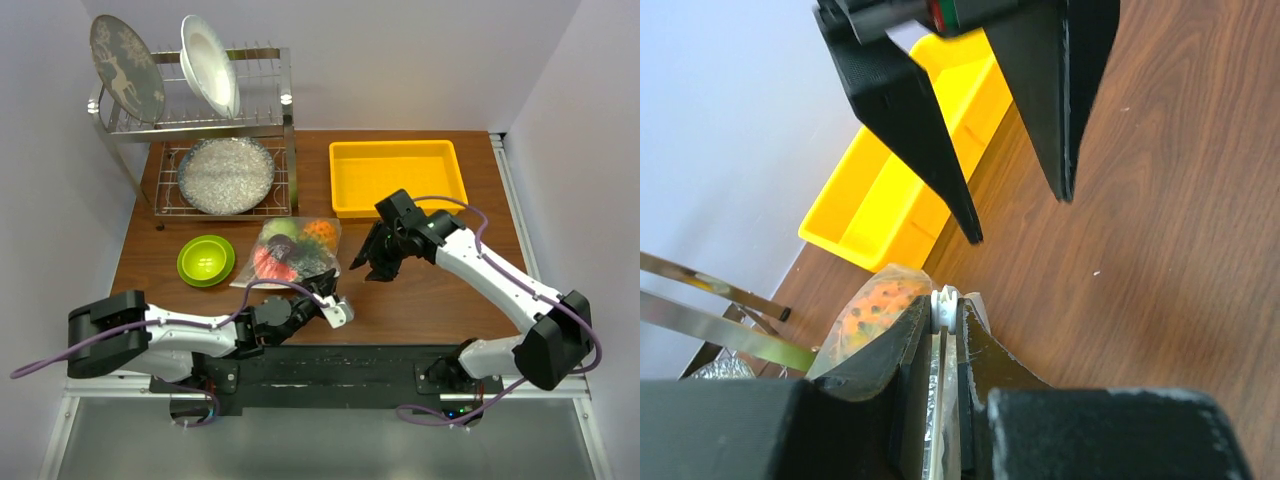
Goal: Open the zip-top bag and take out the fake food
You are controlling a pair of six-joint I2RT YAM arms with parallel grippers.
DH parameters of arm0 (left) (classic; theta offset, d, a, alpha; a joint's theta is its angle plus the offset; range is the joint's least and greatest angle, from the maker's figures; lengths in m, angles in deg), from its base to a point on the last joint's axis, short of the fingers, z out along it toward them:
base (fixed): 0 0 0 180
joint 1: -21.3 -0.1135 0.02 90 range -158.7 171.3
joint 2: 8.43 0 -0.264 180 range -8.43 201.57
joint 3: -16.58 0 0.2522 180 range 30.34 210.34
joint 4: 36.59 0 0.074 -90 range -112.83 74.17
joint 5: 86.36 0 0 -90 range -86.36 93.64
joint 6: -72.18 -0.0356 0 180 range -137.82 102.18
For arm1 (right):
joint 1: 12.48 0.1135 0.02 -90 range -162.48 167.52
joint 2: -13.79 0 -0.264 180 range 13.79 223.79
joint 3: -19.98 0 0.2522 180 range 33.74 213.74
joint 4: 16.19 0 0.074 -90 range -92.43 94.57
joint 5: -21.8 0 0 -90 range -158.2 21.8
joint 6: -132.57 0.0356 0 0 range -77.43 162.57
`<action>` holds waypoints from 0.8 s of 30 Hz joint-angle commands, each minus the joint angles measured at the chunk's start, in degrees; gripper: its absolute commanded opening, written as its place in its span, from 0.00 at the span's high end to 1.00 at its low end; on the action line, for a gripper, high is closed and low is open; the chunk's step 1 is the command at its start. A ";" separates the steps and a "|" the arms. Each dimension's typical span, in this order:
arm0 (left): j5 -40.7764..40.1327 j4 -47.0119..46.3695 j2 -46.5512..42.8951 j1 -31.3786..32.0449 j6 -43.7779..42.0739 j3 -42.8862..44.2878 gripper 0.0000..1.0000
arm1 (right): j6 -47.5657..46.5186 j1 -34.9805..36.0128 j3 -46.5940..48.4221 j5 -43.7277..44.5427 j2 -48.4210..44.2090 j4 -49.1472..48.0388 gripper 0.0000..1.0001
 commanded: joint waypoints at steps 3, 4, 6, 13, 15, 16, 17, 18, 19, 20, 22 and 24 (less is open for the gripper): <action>4.68 -1.99 -3.02 -0.33 1.84 -0.62 0.95 | 4.10 0.16 0.09 -6.09 1.62 -2.95 0.50; 5.82 -1.82 -3.20 -0.33 1.85 -0.62 0.95 | 4.71 0.16 0.09 -7.48 2.49 -3.04 0.51; 6.27 -0.59 -3.64 -0.33 2.19 -0.18 0.96 | 5.68 0.16 -0.26 -8.55 3.12 -3.91 0.51; 8.99 3.98 -4.69 -0.33 2.37 1.31 0.96 | 8.84 0.07 -1.31 -9.17 3.38 -5.85 0.51; 9.52 4.42 -4.87 -0.33 2.37 1.58 0.96 | 9.90 0.07 -1.93 -9.26 3.12 -6.55 0.51; 9.26 4.69 -4.78 -0.24 2.46 1.66 0.96 | 10.16 0.16 -2.10 -9.34 3.03 -6.73 0.51; 9.17 4.86 -4.69 -0.24 2.55 1.75 0.96 | 10.69 0.16 -2.37 -9.52 2.94 -6.99 0.53; 9.17 4.78 -4.61 -0.24 2.55 1.84 0.96 | 10.87 0.16 -2.63 -9.87 2.86 -7.34 0.53; 9.17 4.69 -4.52 -0.33 2.46 1.75 0.96 | 10.95 0.16 -2.72 -10.05 2.85 -7.26 0.54; 9.08 4.60 -4.52 -0.24 2.46 1.84 0.96 | 11.04 0.07 -2.72 -9.96 2.77 -7.09 0.55; 9.00 3.90 -4.26 -0.24 2.46 1.84 0.96 | 11.39 0.16 -3.07 -9.78 2.59 -6.91 0.57; 9.08 3.81 -3.99 -0.24 2.46 2.19 0.96 | 11.92 0.07 -3.86 -9.78 2.15 -7.52 0.59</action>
